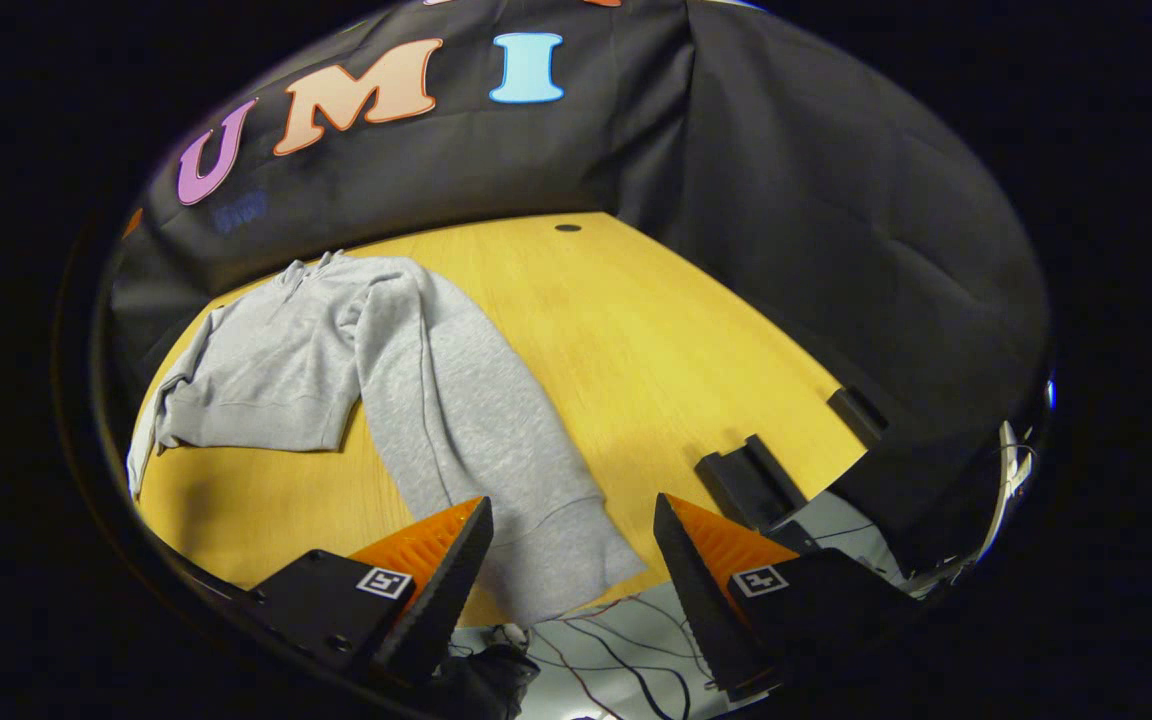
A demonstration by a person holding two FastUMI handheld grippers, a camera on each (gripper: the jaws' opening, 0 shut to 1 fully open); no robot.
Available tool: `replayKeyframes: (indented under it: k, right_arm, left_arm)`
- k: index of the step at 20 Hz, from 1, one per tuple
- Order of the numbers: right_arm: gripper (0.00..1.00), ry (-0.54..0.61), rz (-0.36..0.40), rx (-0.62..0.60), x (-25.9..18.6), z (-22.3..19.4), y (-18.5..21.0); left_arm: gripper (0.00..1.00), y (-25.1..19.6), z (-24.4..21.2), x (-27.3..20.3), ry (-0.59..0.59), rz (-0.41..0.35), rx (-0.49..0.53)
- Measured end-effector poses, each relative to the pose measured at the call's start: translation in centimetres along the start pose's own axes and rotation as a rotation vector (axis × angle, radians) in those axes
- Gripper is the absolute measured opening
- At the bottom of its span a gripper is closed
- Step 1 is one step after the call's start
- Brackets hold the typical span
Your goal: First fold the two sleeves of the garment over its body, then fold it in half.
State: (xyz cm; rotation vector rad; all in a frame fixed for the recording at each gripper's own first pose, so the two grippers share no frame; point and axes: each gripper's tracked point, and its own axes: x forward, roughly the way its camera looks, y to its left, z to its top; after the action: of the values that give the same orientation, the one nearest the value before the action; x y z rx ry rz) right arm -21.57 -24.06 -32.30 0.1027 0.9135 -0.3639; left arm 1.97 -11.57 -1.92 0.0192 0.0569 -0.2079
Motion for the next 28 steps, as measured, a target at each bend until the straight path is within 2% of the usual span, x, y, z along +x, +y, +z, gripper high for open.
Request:
replayKeyframes:
  k: [5, 7, 9, 12, 13, 15, 20, 24, 28]
  right_arm:
    - [1.00, 0.107, 0.075, 0.029, 1.3, -2.1, 0.6]
    - [0.94, 0.119, 0.100, 0.028, 1.5, -2.0, 0.7]
    - [0.82, 0.126, 0.140, 0.006, 1.7, -2.0, 1.0]
    - [0.24, 0.172, 0.232, 0.040, 1.6, -2.2, 2.4]
    - [0.21, 0.197, 0.263, 0.055, 1.6, -2.2, 2.7]
    - [0.06, 0.222, 0.275, 0.103, 1.6, -2.1, 2.5]
    - [0.03, 0.174, 0.284, 0.159, 0.7, 0.6, 3.3]
    - [0.03, 0.106, 0.316, 0.256, 0.8, 5.5, 5.7]
    - [0.03, 0.037, 0.344, 0.274, 1.1, 10.5, 8.4]
  left_arm:
    - [0.94, -2.2, 0.4, 0.9, 0.008, -0.004, 0.011]
    - [0.94, -3.3, 0.4, 1.3, 0.011, -0.004, 0.021]
    - [0.94, -4.6, 0.6, 1.7, 0.016, -0.003, 0.025]
    - [0.94, -5.8, 1.0, 2.0, 0.013, 0.019, 0.030]
    - [0.94, -6.2, 0.9, 2.0, 0.016, 0.025, 0.026]
    - [0.94, -6.8, 0.9, 2.1, 0.019, 0.036, 0.030]
    - [0.94, -6.8, 2.2, 2.3, -0.017, 0.038, 0.040]
    - [0.94, -4.9, 1.5, 2.6, -0.005, 0.042, 0.029]
    - [0.94, -1.5, 1.3, 2.7, -0.001, 0.078, 0.024]
